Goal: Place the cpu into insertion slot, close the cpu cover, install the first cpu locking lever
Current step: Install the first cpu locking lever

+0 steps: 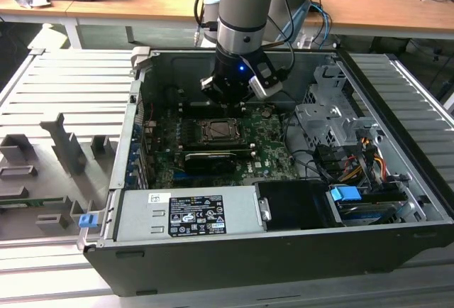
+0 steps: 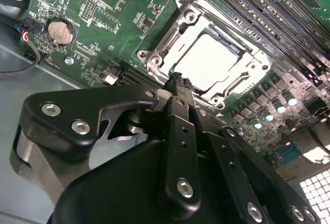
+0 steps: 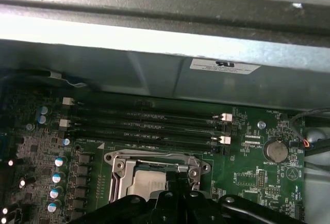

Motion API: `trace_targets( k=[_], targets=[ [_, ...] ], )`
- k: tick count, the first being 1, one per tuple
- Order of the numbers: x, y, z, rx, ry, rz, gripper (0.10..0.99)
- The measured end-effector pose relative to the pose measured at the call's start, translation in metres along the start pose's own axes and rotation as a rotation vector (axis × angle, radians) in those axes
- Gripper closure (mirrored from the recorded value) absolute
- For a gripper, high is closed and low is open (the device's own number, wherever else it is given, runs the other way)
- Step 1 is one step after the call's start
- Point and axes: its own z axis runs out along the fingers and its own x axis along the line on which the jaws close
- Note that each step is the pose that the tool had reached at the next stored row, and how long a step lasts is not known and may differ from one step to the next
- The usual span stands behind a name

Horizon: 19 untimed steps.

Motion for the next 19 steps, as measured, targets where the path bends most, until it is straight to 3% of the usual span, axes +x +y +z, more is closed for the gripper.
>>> trace_targets(
  k=[12, 16, 19],
  targets=[
    [0.0004, -0.0039, -0.0010, 0.000, 0.0001, 0.000, 0.980],
    [0.0004, -0.0034, -0.0095, 0.000, 0.0000, 0.000, 0.980],
    [0.0008, -0.0069, -0.0105, 0.000, -0.0001, 0.000, 0.980]
  ],
)
